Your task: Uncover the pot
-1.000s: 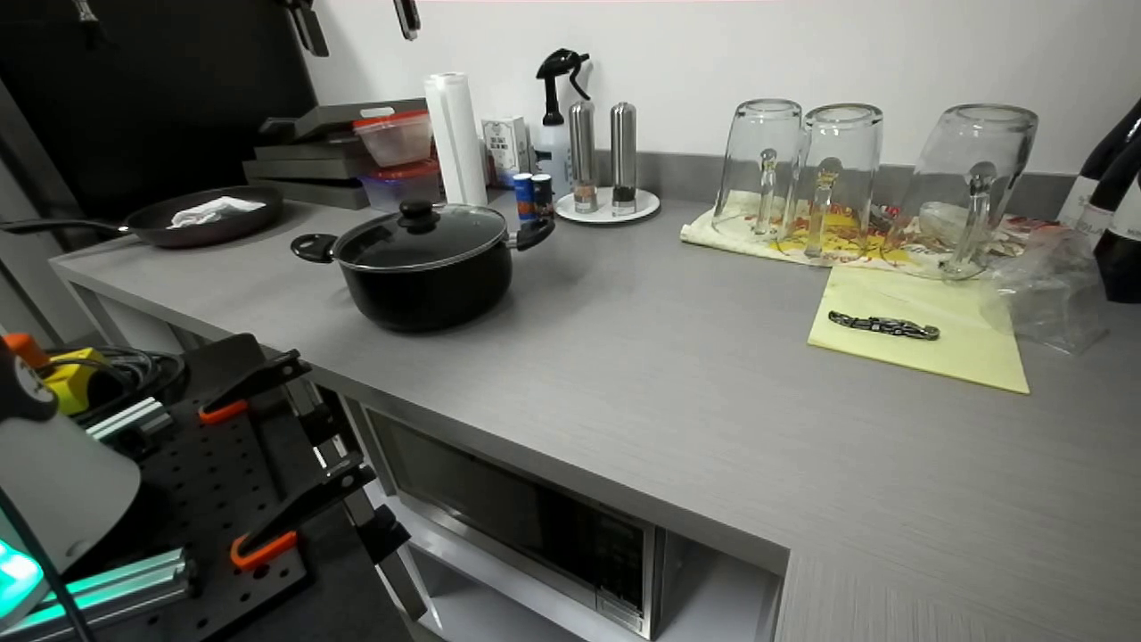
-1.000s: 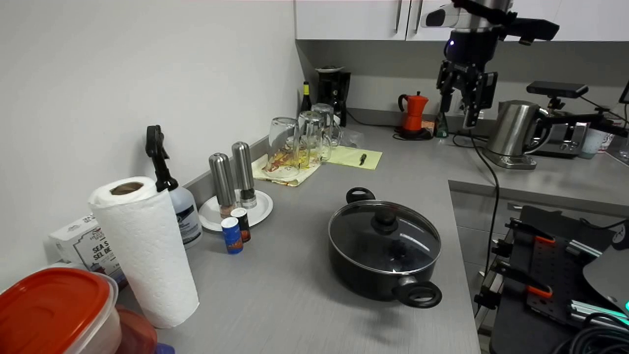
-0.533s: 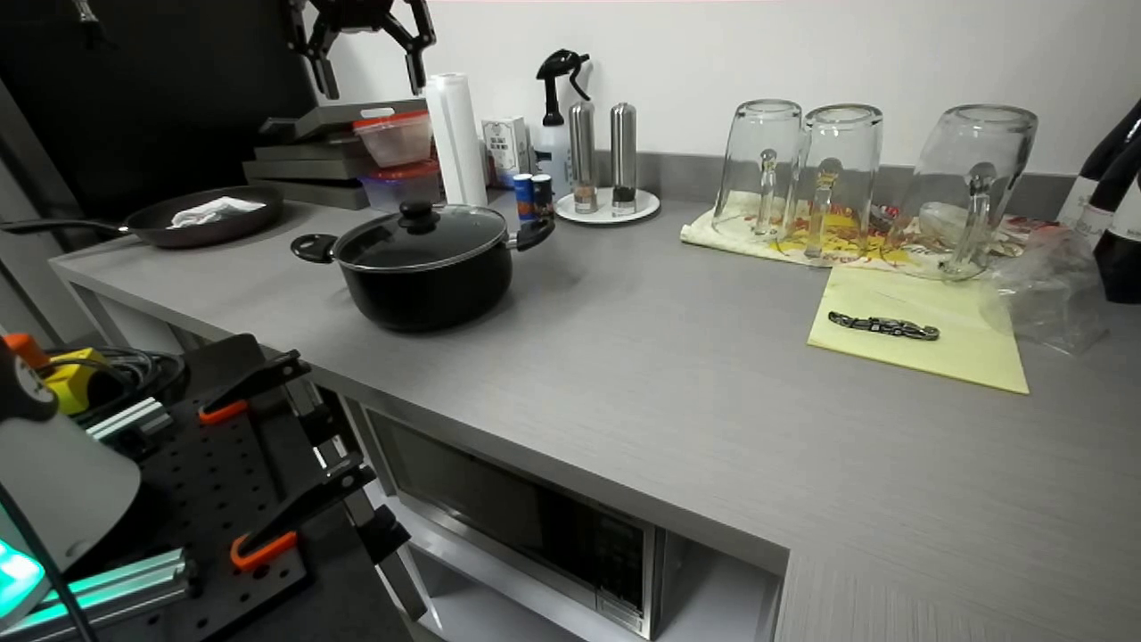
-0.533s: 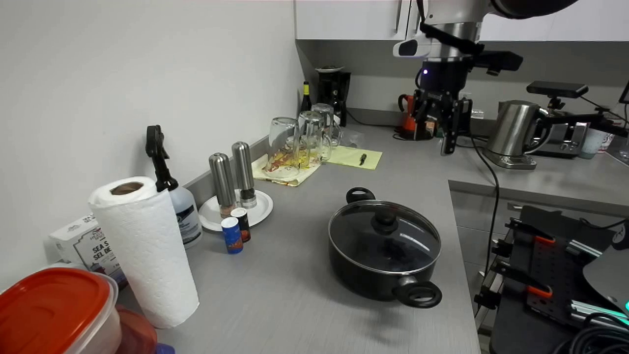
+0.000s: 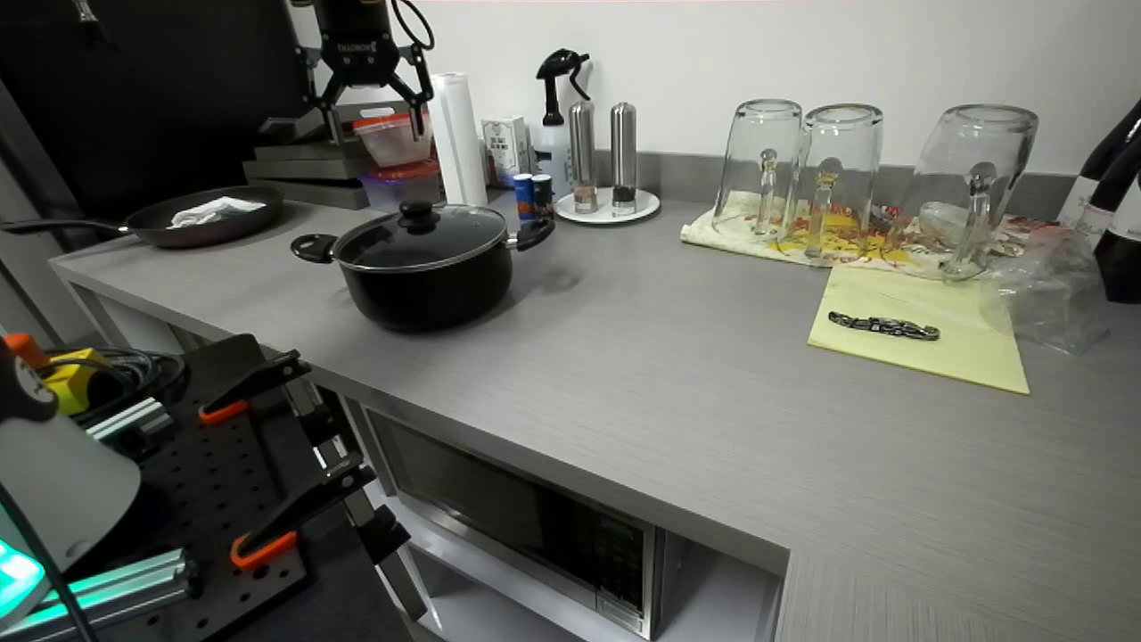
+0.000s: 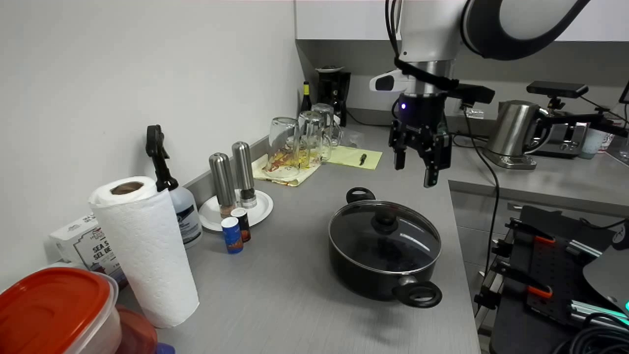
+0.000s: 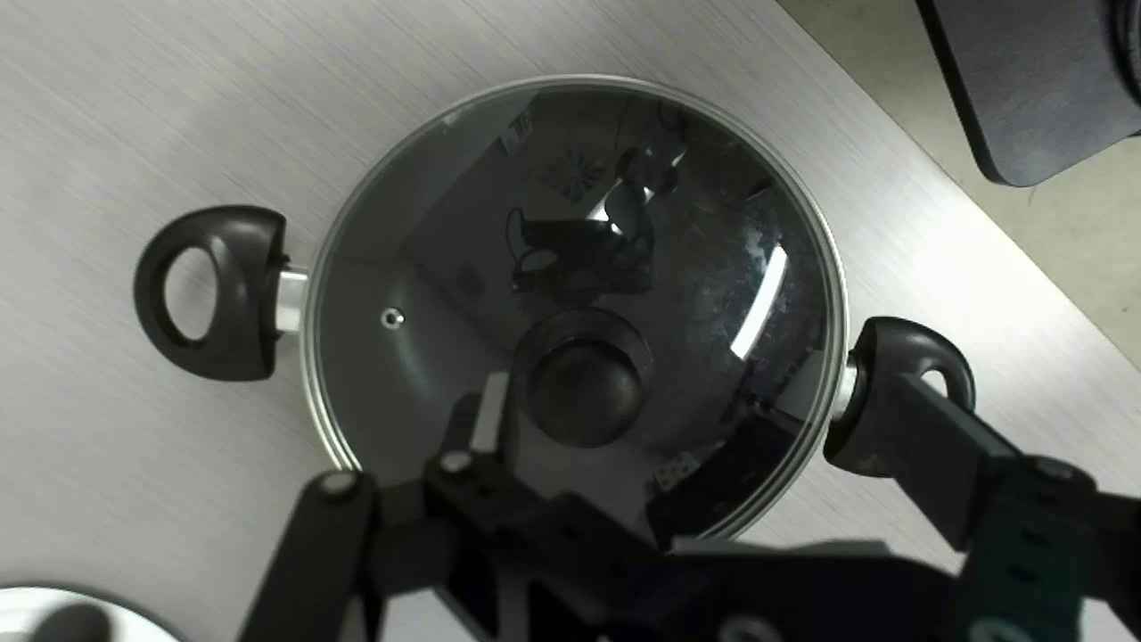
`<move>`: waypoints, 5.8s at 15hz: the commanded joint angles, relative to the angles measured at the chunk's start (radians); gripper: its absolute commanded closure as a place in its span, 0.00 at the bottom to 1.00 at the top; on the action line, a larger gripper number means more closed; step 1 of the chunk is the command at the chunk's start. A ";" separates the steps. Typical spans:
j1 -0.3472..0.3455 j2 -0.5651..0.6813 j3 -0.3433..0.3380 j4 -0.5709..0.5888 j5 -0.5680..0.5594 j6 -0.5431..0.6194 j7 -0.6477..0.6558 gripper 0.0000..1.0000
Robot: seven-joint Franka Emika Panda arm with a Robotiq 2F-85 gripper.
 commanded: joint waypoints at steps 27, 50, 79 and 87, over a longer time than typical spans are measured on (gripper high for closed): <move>-0.113 0.301 0.122 0.061 0.016 0.278 -0.548 0.49; -0.164 0.081 0.031 0.082 -0.109 0.183 -0.522 0.75; -0.439 0.449 -0.180 0.457 0.028 0.036 0.280 0.75; -0.442 0.613 -0.173 0.503 0.038 0.153 0.493 0.75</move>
